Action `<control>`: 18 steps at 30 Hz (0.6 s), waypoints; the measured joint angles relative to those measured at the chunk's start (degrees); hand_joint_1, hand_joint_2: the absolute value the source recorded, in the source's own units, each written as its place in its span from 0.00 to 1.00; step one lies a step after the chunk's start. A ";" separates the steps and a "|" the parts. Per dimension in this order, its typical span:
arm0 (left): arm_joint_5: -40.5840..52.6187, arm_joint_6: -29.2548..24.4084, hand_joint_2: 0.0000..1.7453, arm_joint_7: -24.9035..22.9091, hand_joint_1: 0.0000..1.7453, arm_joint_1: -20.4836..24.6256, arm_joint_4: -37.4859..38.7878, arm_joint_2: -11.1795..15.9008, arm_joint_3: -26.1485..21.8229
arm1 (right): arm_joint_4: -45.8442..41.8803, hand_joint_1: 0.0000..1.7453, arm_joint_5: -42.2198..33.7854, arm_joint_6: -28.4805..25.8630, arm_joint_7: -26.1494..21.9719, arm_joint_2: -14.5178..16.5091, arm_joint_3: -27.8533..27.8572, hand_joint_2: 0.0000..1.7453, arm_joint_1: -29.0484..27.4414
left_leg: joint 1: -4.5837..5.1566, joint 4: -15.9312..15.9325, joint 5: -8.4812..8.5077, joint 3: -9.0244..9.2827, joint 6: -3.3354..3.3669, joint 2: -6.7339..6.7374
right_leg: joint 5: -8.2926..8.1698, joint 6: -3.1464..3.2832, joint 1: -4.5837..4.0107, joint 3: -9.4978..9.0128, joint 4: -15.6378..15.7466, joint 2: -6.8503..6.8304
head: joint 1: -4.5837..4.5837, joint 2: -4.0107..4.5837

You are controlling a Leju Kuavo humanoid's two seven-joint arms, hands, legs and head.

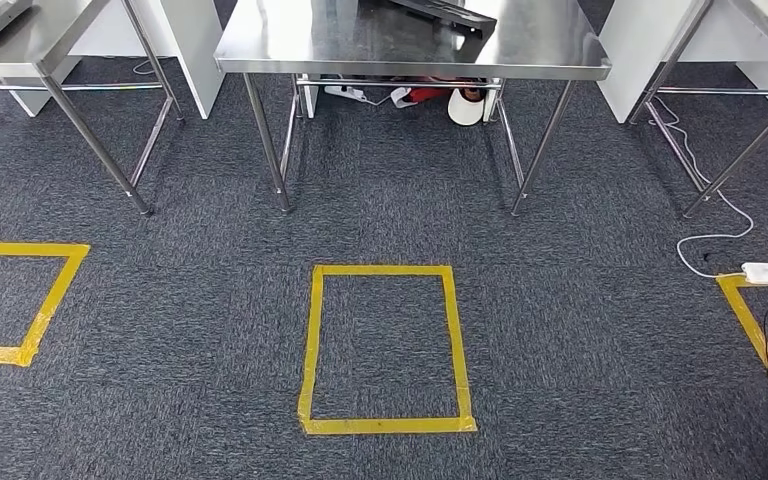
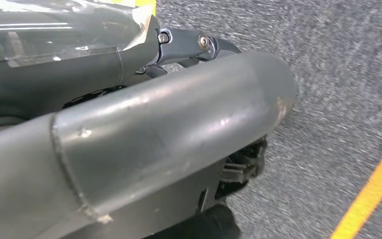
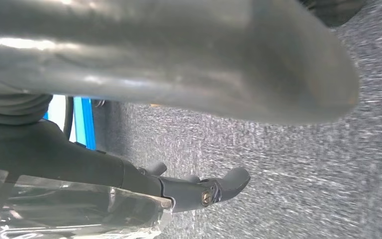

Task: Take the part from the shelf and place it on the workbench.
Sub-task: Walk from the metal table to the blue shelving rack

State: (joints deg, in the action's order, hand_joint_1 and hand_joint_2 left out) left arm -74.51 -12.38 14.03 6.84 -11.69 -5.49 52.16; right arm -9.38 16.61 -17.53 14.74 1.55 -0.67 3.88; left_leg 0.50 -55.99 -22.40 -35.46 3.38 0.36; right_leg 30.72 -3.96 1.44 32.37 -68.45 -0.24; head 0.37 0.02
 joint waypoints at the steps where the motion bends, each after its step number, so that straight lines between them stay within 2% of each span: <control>1: 0.00 -0.11 0.00 0.00 0.00 0.08 0.01 0.00 -0.03 | -0.02 0.00 0.01 -0.08 0.07 0.02 -0.04 0.00 0.07 | 0.11 -0.32 0.54 -0.62 -0.27 -0.04 | -0.17 -0.04 0.07 -3.49 4.70 0.01 | -0.04 0.00; 2: 0.00 -0.27 0.00 -0.01 0.00 0.14 0.01 -0.05 -0.06 | -0.03 0.00 0.02 -0.19 0.18 0.04 -0.08 0.00 0.14 | 0.23 -0.59 1.08 -1.00 -0.61 -0.09 | 0.18 0.31 -0.06 -6.32 8.98 0.10 | 0.05 0.00; 3: 0.00 -0.49 0.00 -0.02 0.00 0.20 0.01 -0.10 -0.08 | -0.05 0.00 0.03 -0.36 0.32 0.09 -0.11 0.00 0.16 | 0.37 -0.76 1.57 -1.24 -0.94 -0.12 | 0.93 0.80 -0.19 -8.09 11.97 0.17 | 0.16 0.01; 4: 0.01 -0.74 0.00 -0.04 0.00 0.22 0.01 -0.15 -0.12 | -0.06 0.00 0.04 -0.56 0.47 0.15 -0.14 0.00 0.13 | 0.46 -0.76 2.05 -1.33 -1.25 -0.15 | 1.48 1.36 -0.42 -8.71 13.40 0.23 | 0.28 0.01; 5: 0.01 -0.95 0.00 -0.05 0.00 0.21 0.01 -0.20 -0.15 | -0.06 0.00 0.04 -0.77 0.61 0.21 -0.15 0.00 0.01 | 0.46 -0.56 2.66 -1.35 -1.58 -0.17 | 1.28 1.97 -0.50 -8.40 13.61 0.23 | 0.46 0.01; 6: 0.03 -1.14 0.00 -0.06 0.00 0.20 0.02 -0.21 -0.19 | -0.05 0.00 0.04 -0.99 0.76 0.30 -0.15 0.00 -0.09 | 0.36 -0.58 2.72 -1.62 -1.87 -0.27 | 0.78 2.43 -0.22 -8.05 13.60 0.05 | 0.55 0.01; 7: 0.06 -1.24 0.00 -0.07 0.00 0.16 0.03 -0.21 -0.22 | -0.05 0.00 0.03 -1.15 0.88 0.36 -0.16 0.00 -0.17 | 0.24 -1.24 1.50 -2.03 -2.17 -0.39 | 0.10 3.04 0.01 -7.48 13.58 -0.13 | 0.67 0.00; 8: 0.10 -1.29 0.00 -0.08 0.00 0.11 0.03 -0.20 -0.25 | -0.04 0.00 0.02 -1.27 0.97 0.41 -0.16 0.00 -0.27 | 0.14 -2.89 -0.84 -2.61 -2.51 -0.50 | -0.70 3.62 0.25 -6.75 13.60 -0.32 | 0.81 0.00; 9: 0.16 -1.33 0.00 -0.08 0.00 0.08 0.04 -0.20 -0.27 | -0.04 0.00 0.00 -1.38 1.03 0.45 -0.16 0.00 -0.31 | 0.03 -5.80 -4.24 -3.31 -2.85 -0.60 | -1.49 4.04 0.35 -5.93 13.57 -0.46 | 0.92 0.00; 10: 0.21 -1.32 0.00 -0.09 0.00 0.05 0.04 -0.19 -0.29 | -0.04 0.00 -0.01 -1.42 1.04 0.48 -0.16 0.00 -0.38 | 0.01 -9.56 -7.66 -3.96 -3.14 -0.64 | -2.25 4.32 0.24 -5.06 13.54 -0.51 | 1.02 0.00; 11: 0.25 -1.32 0.00 -0.09 0.00 0.06 0.04 -0.19 -0.30 | -0.04 0.00 -0.02 -1.45 1.04 0.50 -0.16 0.00 -0.45 | 0.00 -13.38 -9.96 -4.43 -3.38 -0.68 | -2.97 4.39 0.17 -4.25 13.46 -0.56 | 1.04 0.00; 12: 0.27 -1.31 0.00 -0.09 0.00 0.05 0.04 -0.18 -0.32 | -0.04 0.00 -0.03 -1.46 1.04 0.52 -0.16 0.00 -0.53 | -0.04 -16.28 -10.87 -4.39 -3.54 -0.70 | -3.67 4.31 0.13 -3.39 13.31 -0.58 | 1.03 0.00; 13: 0.28 -1.31 0.00 -0.09 0.00 0.03 0.04 -0.17 -0.33 | -0.04 0.00 -0.04 -1.46 1.04 0.52 -0.16 0.00 -0.62 | -0.12 -17.44 -10.38 -3.56 -3.66 -0.72 | -4.29 4.14 0.15 -2.48 13.07 -0.60 | 1.03 0.00; 14: 0.30 -1.30 0.00 -0.11 0.00 0.02 0.04 -0.17 -0.33 | -0.04 0.00 -0.04 -1.46 1.05 0.53 -0.16 0.00 -0.70 | -0.26 -16.49 -9.05 -1.76 -3.78 -0.72 | -4.81 3.89 0.25 -1.54 12.71 -0.60 | 1.04 0.00; 15: 0.33 -1.30 0.00 -0.14 0.00 0.02 0.04 -0.17 -0.34 | -0.04 0.00 -0.04 -1.47 1.08 0.54 -0.16 0.00 -0.76 | -0.49 -13.44 -7.62 1.07 -3.92 -0.72 | -5.22 3.56 0.35 -0.57 12.22 -0.57 | 1.05 0.00; 16: 0.38 -1.28 0.00 -0.18 0.00 0.07 0.02 -0.22 -0.34 | -0.04 0.00 -0.04 -1.50 1.11 0.52 -0.16 0.00 -0.78 | -0.66 -9.29 -7.17 4.23 -4.13 -0.83 | -5.52 3.20 0.35 0.30 11.68 -0.52 | 1.09 0.00; 17: 0.44 -1.27 0.00 -0.23 0.00 0.13 0.01 -0.26 -0.34 | -0.04 0.00 -0.04 -1.54 1.16 0.54 -0.16 0.00 -0.77 | -0.73 -5.52 -7.30 6.80 -4.03 -1.06 | -5.82 2.80 0.31 0.98 11.19 -0.45 | 1.10 0.00; 18: 0.52 -1.27 0.00 -0.26 0.00 0.19 -0.01 -0.33 -0.34 | -0.04 0.00 -0.04 -1.67 1.22 0.55 -0.16 0.00 -0.74 | -0.70 -2.77 -7.84 8.28 -3.81 -1.24 | -6.14 2.42 0.15 1.44 10.87 -0.41 | 1.05 0.00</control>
State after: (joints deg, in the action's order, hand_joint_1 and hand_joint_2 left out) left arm -73.99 -13.65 13.77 7.04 -11.70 -5.81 51.82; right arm -9.42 16.57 -19.20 15.97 2.10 -0.83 3.13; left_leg -0.21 -58.77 -30.25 -27.18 -0.43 -0.88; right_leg 24.58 -1.54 1.58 33.81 -57.58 -0.65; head 1.42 0.02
